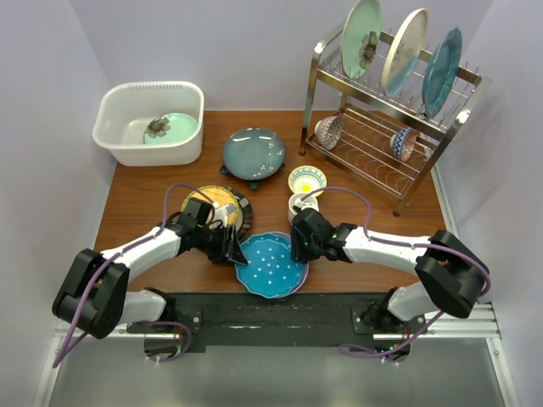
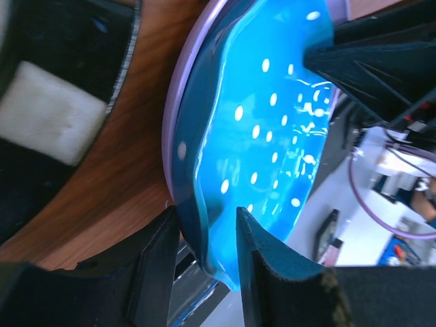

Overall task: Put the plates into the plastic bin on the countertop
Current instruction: Pick up the plate at the center of the board.

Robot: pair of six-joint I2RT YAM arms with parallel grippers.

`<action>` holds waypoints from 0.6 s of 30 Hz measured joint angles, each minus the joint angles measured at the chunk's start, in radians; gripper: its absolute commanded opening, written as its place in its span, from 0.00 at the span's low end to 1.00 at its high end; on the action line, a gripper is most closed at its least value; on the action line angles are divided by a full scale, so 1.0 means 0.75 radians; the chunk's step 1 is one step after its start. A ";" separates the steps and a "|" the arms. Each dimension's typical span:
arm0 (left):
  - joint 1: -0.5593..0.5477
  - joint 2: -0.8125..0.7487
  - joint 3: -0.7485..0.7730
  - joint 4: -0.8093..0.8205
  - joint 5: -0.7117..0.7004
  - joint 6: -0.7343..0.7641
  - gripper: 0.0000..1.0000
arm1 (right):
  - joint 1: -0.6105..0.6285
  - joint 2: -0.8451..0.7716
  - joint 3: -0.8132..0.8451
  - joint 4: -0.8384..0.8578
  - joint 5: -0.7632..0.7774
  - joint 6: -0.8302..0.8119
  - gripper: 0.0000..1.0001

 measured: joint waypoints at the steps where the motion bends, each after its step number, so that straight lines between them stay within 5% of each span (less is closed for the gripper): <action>1: 0.001 -0.001 -0.018 0.034 0.017 -0.022 0.42 | -0.001 0.000 0.000 0.001 0.003 0.001 0.31; 12: 0.004 0.001 -0.207 0.473 0.130 -0.320 0.37 | -0.005 0.000 -0.003 0.027 -0.004 0.002 0.32; 18: 0.003 0.013 -0.211 0.541 0.122 -0.359 0.33 | -0.005 -0.001 -0.008 0.036 -0.018 0.002 0.32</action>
